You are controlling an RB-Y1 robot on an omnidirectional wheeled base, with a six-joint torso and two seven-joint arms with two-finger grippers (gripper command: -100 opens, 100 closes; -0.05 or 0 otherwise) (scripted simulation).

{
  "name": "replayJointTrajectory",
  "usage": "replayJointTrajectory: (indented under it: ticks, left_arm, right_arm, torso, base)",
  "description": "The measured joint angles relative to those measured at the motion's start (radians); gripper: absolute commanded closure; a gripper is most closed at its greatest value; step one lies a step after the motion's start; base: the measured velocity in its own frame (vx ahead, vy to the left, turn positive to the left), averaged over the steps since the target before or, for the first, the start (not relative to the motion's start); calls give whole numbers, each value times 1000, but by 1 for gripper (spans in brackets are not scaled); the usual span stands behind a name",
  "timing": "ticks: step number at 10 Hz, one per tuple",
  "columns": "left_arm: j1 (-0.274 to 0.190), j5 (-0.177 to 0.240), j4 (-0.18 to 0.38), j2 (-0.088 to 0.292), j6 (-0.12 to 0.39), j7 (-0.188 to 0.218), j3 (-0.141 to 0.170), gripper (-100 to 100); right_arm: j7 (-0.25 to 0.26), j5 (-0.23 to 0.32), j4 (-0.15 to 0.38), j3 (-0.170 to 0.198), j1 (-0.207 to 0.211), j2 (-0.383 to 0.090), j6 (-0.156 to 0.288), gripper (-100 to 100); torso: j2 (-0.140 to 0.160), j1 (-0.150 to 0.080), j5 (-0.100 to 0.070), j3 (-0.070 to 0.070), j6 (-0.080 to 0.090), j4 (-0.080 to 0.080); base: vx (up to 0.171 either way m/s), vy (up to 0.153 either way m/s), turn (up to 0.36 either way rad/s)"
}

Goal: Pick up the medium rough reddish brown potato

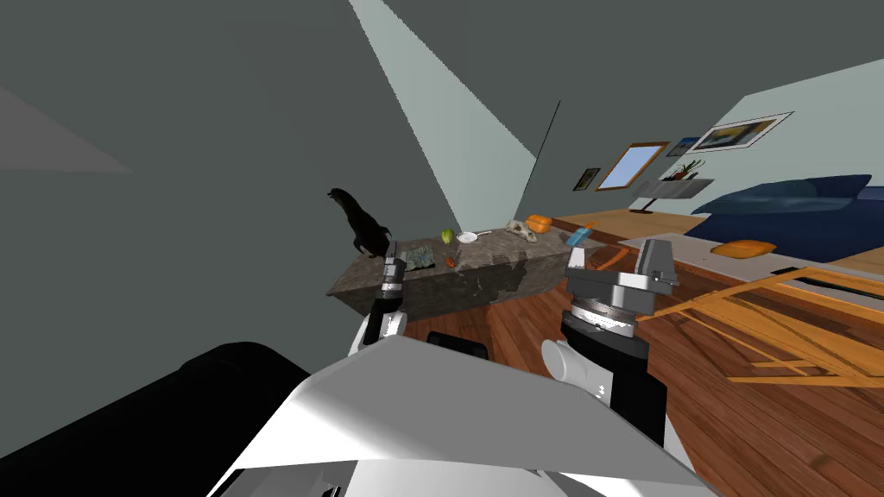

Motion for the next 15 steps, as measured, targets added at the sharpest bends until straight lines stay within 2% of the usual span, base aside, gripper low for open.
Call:
replayJointTrajectory:
  ticks: [3, 7, 10, 15]
  left_arm:
    - [3, 10, -8, 64, 40, -4, 1, -100]
    - [13, 40, -19, 135, 138, -20, 0, -100]
    - [23, 66, -37, 165, 217, -28, 5, -100]
    - [27, 97, -48, 187, 328, -44, 4, -100]
  right_arm:
    - [0, 0, 0, 0, 0, 0, 0, 0]
    - [0, 0, 0, 0, 0, 0, 0, 0]
    - [0, 0, 0, 0, 0, 0, 0, 0]
    - [0, 0, 0, 0, 0, 0, 0, 0]
  torso:
    - [1, 2, 0, 1, 0, 0]
    - [3, 3, 1, 1, 0, 1]
    - [3, 2, 0, 2, 1, 1]
    - [2, 2, 1, 1, 0, 0]
  base:
    - [-15, 24, -154]
    - [-34, 37, -207]
    - [-41, 30, -229]
    - [-33, 22, -178]
